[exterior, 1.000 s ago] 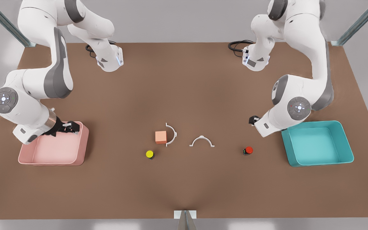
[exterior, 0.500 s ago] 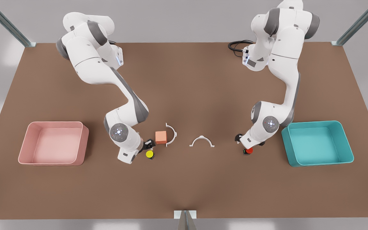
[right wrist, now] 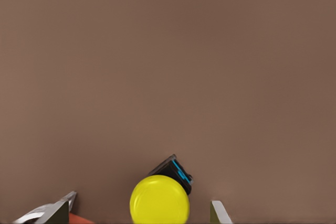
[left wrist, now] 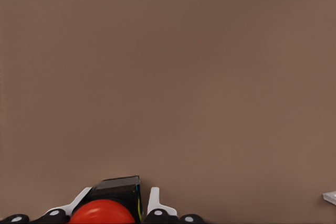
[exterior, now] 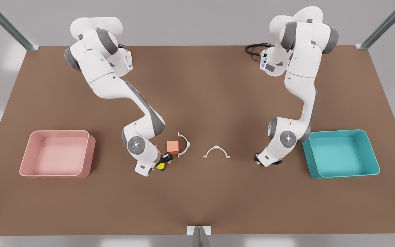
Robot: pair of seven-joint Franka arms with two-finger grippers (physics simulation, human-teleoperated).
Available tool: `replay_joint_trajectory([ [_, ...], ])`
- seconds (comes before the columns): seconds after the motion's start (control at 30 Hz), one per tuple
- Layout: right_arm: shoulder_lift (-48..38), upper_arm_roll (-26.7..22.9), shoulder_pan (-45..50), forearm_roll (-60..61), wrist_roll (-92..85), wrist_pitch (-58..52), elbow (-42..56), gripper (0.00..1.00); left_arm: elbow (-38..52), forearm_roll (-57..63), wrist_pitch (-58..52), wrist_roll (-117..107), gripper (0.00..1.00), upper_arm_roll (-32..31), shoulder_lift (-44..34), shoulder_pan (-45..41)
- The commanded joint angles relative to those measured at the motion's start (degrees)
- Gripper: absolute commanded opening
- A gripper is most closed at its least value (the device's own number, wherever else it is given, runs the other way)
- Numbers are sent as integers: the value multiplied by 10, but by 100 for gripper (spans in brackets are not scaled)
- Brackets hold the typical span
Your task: Place the red button in the blue storage box with the left arm, and place the yellow button in the pink storage box with the right arm
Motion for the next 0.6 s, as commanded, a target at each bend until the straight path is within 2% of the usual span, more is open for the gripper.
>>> replay_joint_trajectory([
  [0.0, -1, 0, -1, 1, 12, 10, -6, 100, 0, 1, 10, 1, 58, 1, 0, 1],
  [0.03, -1, -1, -2, 1, 11, 7, -13, 100, 0, 0, 10, 1, 56, 1, 0, 2],
  [0.1, 1, -1, -7, 1, 17, 10, -12, 100, 0, 0, 9, 1, 46, 1, 0, 2],
  [0.17, 11, -3, -7, 2, 13, 25, -10, 100, -1, 0, 1, -1, 44, 0, -20, 2],
  [0.27, 22, -5, -7, 1, 5, 50, -9, 100, -24, 0, -130, 12, 44, 1, -123, 24],
  [0.37, 27, -1, -6, 2, 8, 52, -9, 100, -32, 1, -251, 185, 45, 3, -200, 115],
  [0.47, 33, -1, -6, 1, 7, 73, -12, 100, -31, 2, -269, 376, 45, 2, -201, 219],
  [0.57, 34, -3, -7, 1, 6, 92, -27, 100, -9, 2, -252, 467, 48, 2, -163, 273],
])
